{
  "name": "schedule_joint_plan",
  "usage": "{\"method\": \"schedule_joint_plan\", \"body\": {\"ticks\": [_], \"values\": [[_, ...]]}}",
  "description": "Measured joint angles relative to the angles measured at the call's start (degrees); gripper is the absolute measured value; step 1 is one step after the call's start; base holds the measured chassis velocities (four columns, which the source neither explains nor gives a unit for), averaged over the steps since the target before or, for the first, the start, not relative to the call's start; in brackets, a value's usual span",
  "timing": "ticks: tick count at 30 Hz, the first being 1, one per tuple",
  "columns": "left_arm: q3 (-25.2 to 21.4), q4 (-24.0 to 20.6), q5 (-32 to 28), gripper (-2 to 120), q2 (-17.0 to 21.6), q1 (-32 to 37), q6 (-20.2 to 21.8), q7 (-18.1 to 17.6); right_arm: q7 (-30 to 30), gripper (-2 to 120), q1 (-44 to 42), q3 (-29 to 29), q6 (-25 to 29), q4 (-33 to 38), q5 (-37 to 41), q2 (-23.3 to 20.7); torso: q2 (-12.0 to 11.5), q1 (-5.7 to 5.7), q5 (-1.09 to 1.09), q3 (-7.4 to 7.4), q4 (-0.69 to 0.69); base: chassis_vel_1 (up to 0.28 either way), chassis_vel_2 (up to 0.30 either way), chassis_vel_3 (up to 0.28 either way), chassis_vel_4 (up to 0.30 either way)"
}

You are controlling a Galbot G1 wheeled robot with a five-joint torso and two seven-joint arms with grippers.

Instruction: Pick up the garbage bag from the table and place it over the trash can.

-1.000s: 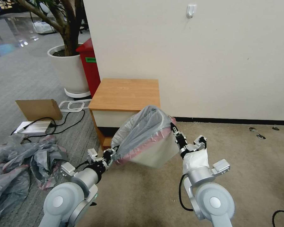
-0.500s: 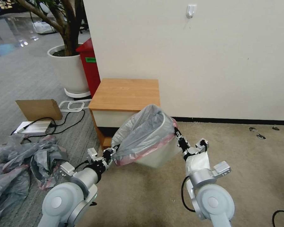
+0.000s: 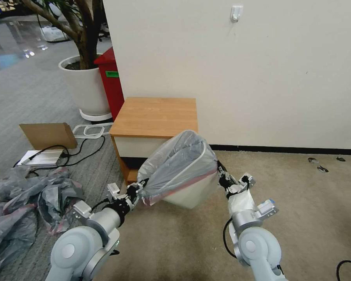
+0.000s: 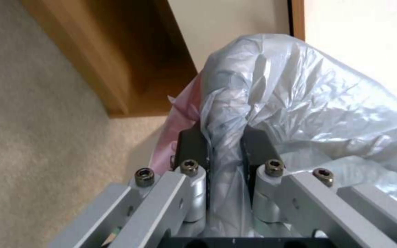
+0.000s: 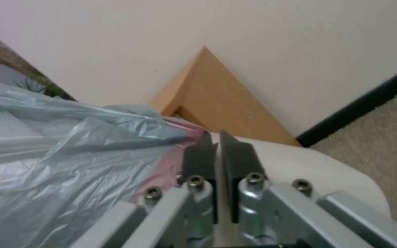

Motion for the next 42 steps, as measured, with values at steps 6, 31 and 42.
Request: {"method": "schedule_joint_plan", "body": {"ticks": [6, 31, 42], "values": [[-0.89, 0.93, 5.54, 9, 2.08, -0.8, 1.08, 1.92, -1.52, 31, -3.85, 1.52, -0.48, 5.17, 3.62, -3.09, 0.0, 0.0, -0.01, 0.0, 0.0, 0.0, 0.0, 0.0, 0.0], [7.23, 0.9, 39.67, 9, 16.54, -2.16, 6.37, 5.31, -7.39, 64, 27.36, -25.42, -19.64, 14.53, -5.68, -37.42, 0.0, 0.0, -0.01, 0.0, 0.01, 0.0, 0.0, 0.0, 0.0], [11.28, 0.87, 54.64, 9, 16.66, -2.65, 7.38, 10.09, -9.63, 22, 43.09, -45.35, -27.99, 6.5, -20.04, -35.48, 0.0, 0.0, -0.01, 0.0, 0.0, 0.0, 0.0, 0.0, 0.0]]}}
